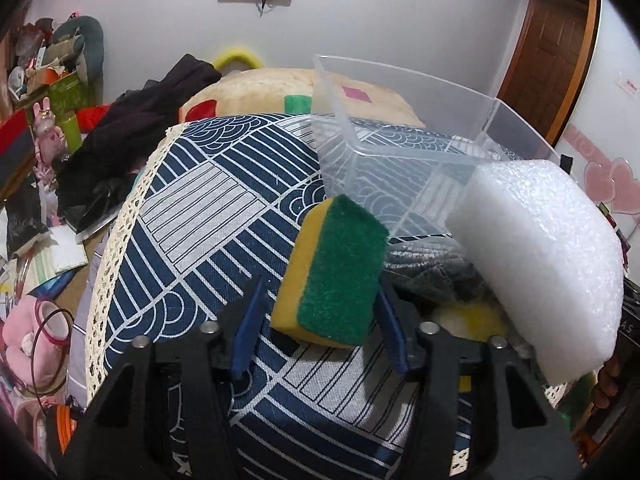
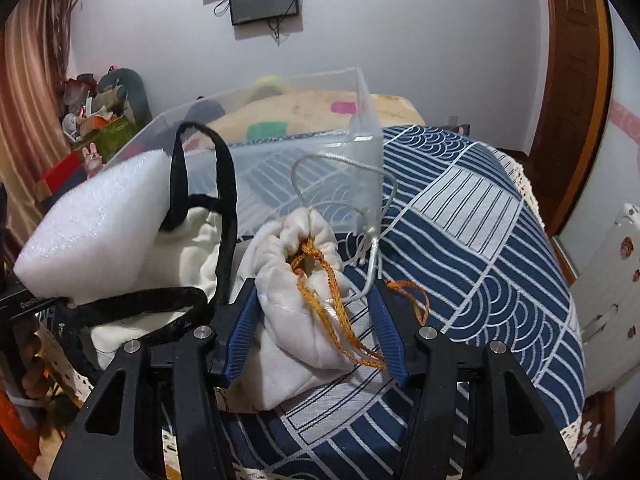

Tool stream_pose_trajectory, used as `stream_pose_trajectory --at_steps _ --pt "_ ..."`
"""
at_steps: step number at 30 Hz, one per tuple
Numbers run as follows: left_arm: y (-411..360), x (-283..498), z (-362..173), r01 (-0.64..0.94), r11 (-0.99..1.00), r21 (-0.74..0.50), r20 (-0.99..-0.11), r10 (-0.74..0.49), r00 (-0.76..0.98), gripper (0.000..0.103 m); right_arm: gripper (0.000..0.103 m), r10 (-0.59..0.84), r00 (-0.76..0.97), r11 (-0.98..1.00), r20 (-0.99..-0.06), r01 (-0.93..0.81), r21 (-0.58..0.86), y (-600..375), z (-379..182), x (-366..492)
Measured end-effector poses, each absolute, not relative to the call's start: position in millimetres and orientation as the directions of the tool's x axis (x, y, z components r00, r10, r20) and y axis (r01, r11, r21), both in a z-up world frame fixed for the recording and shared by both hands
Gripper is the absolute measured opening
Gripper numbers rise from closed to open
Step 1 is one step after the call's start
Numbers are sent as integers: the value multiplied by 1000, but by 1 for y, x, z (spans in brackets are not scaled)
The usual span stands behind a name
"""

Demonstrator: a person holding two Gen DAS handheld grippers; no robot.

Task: Organize soft objects
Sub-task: 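Grasp the green-yellow sponge with the left tool while the right tool grasps the white pouch, then drop the sponge into the clear box with the left tool while the right tool drops the pouch in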

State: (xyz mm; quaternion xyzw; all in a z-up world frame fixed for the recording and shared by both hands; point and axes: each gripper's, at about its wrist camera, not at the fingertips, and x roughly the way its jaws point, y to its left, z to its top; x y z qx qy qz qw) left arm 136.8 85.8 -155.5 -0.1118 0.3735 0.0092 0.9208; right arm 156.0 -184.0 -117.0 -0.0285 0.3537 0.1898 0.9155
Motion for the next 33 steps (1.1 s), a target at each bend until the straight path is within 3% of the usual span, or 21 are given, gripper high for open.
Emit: stream_pose_trajectory --at_steps 1,4,7,20,33 --pt "85 136 -155 -97 976 -197 -690 -67 720 43 39 327 675 926 -662 -369 81 -183 -118 156" --pt "82 133 -153 -93 978 -184 -684 -59 727 39 21 355 662 917 -660 -384 108 -185 -118 157" --pt "80 129 -146 -97 982 -161 -671 -36 741 39 16 351 670 918 -654 -383 101 -187 -117 153" --pt "86 94 -91 -97 984 -150 -562 -4 827 39 16 329 783 937 -528 -341 77 -213 -75 136" --pt "80 125 -52 -39 990 -138 -513 -38 858 39 16 326 858 938 -397 -347 20 -203 -26 145"
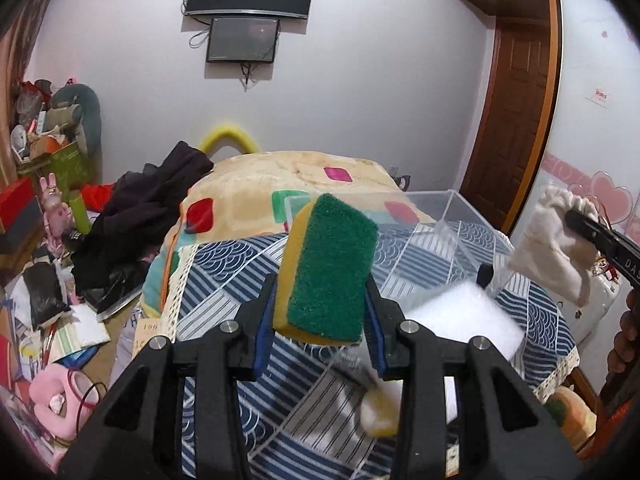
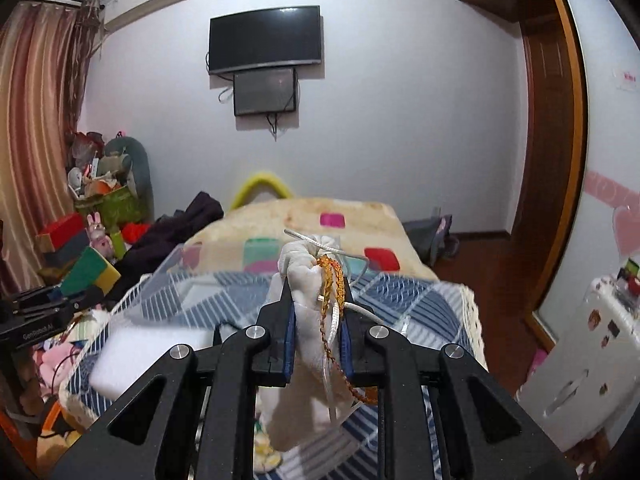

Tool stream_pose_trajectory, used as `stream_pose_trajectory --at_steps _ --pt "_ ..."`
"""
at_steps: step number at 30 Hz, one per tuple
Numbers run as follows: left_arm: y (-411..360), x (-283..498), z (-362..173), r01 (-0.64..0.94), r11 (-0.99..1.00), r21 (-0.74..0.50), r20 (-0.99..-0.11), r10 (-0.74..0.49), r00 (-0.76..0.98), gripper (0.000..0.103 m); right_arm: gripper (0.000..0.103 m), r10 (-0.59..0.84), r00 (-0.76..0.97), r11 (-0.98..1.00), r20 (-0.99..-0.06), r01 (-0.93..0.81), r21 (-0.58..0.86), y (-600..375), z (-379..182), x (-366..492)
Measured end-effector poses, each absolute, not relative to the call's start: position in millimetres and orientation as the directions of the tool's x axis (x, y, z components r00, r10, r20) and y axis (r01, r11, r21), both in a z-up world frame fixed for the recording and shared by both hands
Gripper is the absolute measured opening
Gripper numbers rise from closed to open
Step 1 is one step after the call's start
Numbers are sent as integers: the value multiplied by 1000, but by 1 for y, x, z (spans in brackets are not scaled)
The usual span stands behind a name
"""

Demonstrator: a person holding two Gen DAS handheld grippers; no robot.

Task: Organize soft objects
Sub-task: 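Drop the sponge into the clear box with the left tool while the right tool drops the pouch in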

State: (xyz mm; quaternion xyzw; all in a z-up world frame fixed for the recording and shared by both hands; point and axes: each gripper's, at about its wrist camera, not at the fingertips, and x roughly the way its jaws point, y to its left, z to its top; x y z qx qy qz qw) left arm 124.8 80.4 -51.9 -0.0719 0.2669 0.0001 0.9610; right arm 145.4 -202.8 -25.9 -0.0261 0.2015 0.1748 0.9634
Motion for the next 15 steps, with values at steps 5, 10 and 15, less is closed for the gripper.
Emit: stream_pose_trajectory --at_steps 5,10,15 --pt "80 151 -44 -16 988 -152 -526 -67 848 39 16 341 867 932 -363 -362 12 -190 -15 158" --pt "78 178 -43 4 988 -156 -558 -92 825 39 16 353 870 925 -345 -379 -9 -172 -10 172" --pt "80 208 -51 -5 988 -152 -617 -91 782 39 16 357 860 919 -365 -394 -29 -157 -17 189"
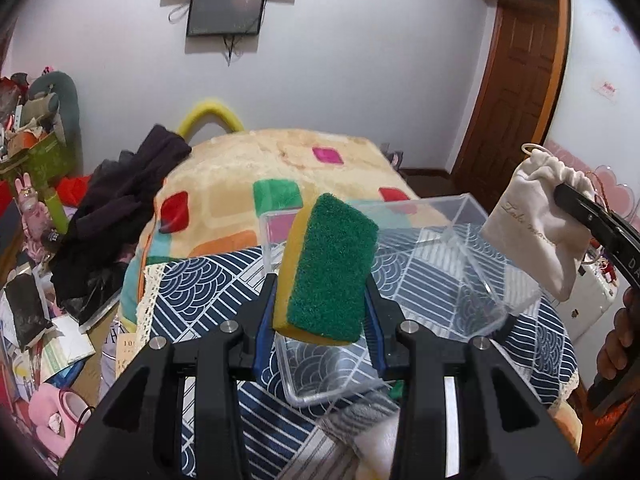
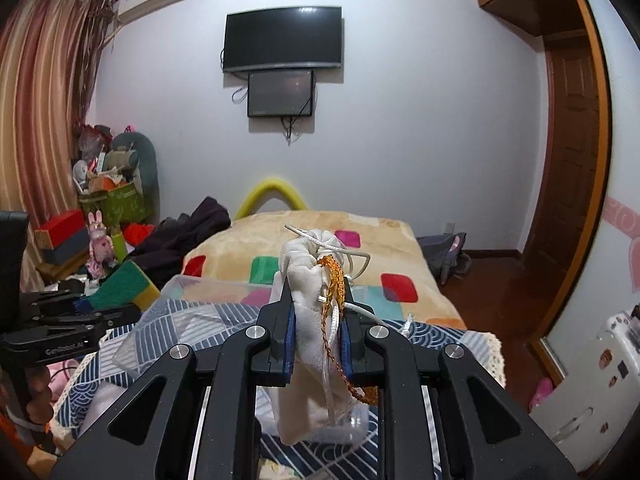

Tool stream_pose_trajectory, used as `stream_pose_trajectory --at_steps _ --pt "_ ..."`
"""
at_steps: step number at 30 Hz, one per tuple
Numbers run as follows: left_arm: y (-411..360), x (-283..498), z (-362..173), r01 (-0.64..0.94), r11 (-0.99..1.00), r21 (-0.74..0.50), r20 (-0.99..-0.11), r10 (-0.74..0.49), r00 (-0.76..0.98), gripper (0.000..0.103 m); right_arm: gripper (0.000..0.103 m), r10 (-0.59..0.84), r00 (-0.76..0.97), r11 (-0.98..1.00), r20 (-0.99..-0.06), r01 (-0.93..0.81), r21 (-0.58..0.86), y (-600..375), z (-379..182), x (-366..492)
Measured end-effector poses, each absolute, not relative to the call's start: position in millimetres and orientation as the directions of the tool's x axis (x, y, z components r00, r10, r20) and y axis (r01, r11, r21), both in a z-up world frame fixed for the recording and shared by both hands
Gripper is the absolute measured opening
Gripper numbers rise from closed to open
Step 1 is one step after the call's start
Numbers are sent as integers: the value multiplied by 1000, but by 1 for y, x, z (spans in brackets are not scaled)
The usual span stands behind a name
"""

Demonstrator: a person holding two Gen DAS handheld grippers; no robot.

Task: Organize soft objects
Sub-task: 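Drop the sponge into the clear box with the left tool while the right tool drops the pouch in, then grasp the white foam block with the left tool and place it in the clear box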

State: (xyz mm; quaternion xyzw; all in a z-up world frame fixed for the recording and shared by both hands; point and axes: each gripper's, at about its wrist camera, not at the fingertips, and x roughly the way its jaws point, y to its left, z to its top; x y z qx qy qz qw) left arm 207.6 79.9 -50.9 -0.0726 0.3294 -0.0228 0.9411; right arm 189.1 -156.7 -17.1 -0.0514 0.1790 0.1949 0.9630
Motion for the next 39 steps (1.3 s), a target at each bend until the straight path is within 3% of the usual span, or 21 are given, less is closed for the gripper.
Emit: stream_pose_trajectory --at_steps 15,22,26,31,39 --pt "70 257 -85 43 987 -155 -748 -145 647 39 16 326 737 895 -592 -443 -59 -130 -68 239" --pt "59 246 -77 65 992 -107 -729 -122 673 59 21 316 708 881 -631 -466 -82 -136 -71 237" --pt "57 233 -66 71 993 -95 -708 -118 697 63 26 330 693 875 -641 -479 -67 -141 -69 237" --pt "53 203 -51 94 992 -86 -666 -127 735 80 46 351 701 874 -621 -484 -53 -147 -61 230" --pt "45 154 -47 109 992 -70 -643 -128 755 97 58 364 756 877 -544 -475 -74 -157 -39 197"
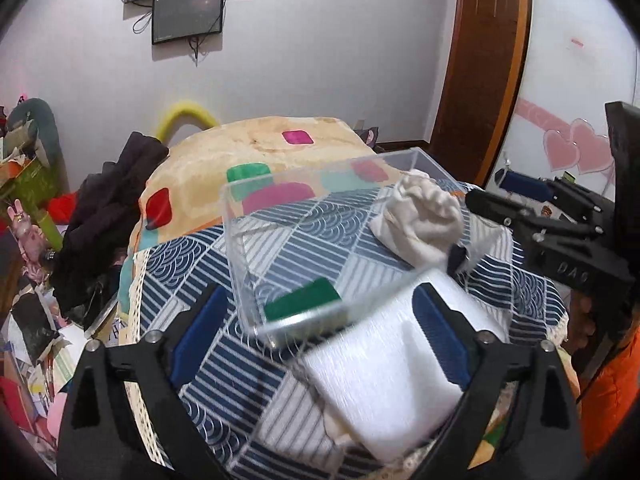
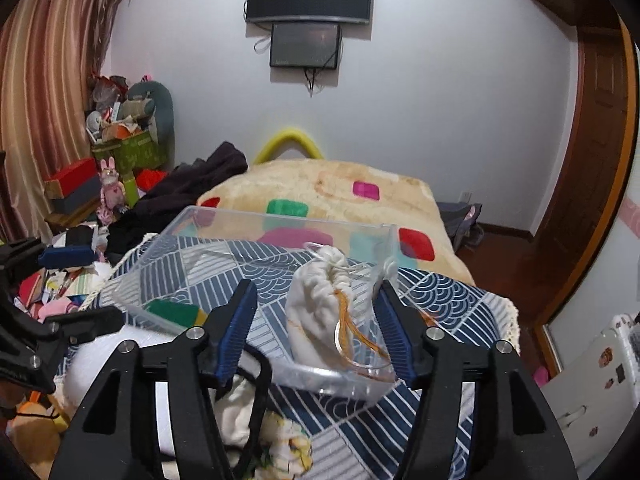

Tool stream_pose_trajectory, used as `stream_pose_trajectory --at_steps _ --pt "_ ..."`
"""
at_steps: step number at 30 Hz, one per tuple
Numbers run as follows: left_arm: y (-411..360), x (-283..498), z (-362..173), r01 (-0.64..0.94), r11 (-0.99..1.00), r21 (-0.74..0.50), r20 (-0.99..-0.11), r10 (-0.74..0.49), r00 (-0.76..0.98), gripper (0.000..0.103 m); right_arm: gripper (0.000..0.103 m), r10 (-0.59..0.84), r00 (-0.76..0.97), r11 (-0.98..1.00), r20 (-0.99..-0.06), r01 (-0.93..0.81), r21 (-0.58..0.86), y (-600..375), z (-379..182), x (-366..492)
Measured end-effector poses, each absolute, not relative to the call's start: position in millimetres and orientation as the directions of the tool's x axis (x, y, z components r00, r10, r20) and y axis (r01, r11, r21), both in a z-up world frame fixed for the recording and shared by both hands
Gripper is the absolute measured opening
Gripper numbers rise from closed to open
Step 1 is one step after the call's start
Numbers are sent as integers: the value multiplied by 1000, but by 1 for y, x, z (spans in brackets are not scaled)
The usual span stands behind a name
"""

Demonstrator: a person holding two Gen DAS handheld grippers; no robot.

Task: Organize soft objects
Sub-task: 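Grasp the white foam block with the left tool and place it in the clear box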

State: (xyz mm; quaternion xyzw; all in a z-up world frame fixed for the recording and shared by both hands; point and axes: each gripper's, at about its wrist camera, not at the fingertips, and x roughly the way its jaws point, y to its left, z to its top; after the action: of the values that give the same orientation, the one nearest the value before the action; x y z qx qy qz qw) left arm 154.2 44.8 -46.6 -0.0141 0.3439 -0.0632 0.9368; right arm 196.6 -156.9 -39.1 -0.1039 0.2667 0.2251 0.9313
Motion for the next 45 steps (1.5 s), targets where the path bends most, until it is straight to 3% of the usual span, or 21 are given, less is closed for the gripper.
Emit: stream_pose_trajectory --at_steps 8,13,18,33,45 --pt "27 124 -55 144 987 -76 -648 -158 745 100 67 387 773 870 -503 -486 -77 -166 -37 160" --pt "17 116 -68 162 985 -57 -677 -158 719 101 67 367 747 859 -554 -501 -106 -164 -64 147" --pt "16 109 -78 165 983 -75 -692 -171 702 101 67 393 701 854 -595 -518 -47 -165 -80 145" --pt "25 109 -86 118 985 -128 -711 -174 682 103 67 510 601 759 -616 -651 -8 -142 -96 127" --pt "2 122 -78 116 988 -105 -719 -156 677 103 67 488 627 823 -607 -562 80 -187 -96 131"
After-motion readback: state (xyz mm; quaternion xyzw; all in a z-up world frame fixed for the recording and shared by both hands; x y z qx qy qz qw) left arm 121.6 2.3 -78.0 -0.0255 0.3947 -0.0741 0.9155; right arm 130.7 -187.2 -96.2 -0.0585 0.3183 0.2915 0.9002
